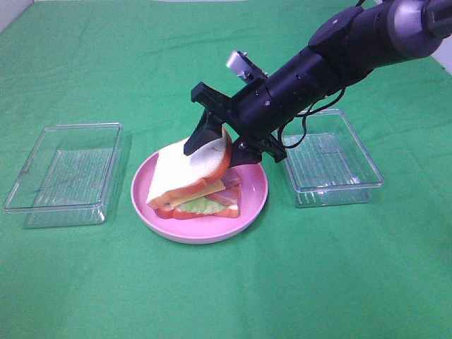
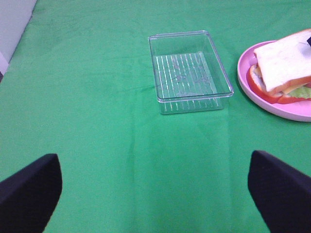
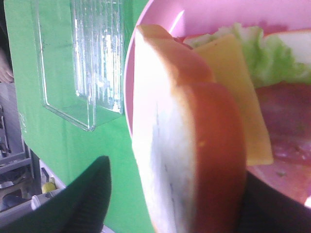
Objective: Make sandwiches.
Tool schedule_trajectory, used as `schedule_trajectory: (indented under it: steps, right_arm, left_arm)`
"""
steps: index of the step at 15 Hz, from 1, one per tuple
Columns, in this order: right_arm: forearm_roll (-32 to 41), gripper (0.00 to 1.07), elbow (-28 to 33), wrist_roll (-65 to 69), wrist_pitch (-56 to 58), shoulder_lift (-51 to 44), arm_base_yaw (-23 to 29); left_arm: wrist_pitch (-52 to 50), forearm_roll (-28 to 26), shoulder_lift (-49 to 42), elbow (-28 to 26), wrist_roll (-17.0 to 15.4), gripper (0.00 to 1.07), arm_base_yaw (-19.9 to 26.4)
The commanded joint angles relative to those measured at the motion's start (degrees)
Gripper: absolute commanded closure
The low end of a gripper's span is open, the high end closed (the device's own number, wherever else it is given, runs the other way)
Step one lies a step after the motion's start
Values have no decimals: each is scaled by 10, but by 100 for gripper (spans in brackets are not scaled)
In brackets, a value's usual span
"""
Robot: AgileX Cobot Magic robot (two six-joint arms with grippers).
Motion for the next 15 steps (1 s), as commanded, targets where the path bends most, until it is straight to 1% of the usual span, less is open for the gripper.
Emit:
schedule_trajectory:
  steps: [1, 3, 4, 6, 8, 9, 10, 12, 13, 15]
  right_arm:
    - [-59, 39, -3, 24, 1, -26, -2]
    - [-181, 39, -19, 101, 11, -47, -2]
    - [-218, 37, -26, 128, 20, -51, -2]
    - [-348, 30, -55, 227, 72, -67, -2]
    - [-449, 29, -96, 302, 134, -80, -2]
    - [-481, 29, -118, 314, 164, -81, -2]
    - [-512, 29, -159, 316, 231, -83, -4]
    - [-543, 29, -206, 313, 291, -83, -25]
    - [-548, 30, -221, 300, 309, -83, -50]
    - [-548, 30, -223, 268, 322, -81, -112]
  left_arm:
    - [-8, -1, -6, 1, -2, 9, -3]
    - [-8, -1, -6, 1, -2, 9, -3]
    - [-8, -1, -6, 1, -2, 9, -3]
    - [-8, -1, -6, 1, -2, 9, -3]
    - [-8, -1, -6, 1, -2, 9, -3]
    - [-8, -1, -6, 1, -2, 9, -3]
    - [-8, -1, -6, 1, -2, 9, -3]
    - [-8, -1, -6, 1, -2, 9, -3]
    - [-8, -1, -6, 1, -2, 9, -3]
    - [-8, -1, -6, 1, -2, 9, -3]
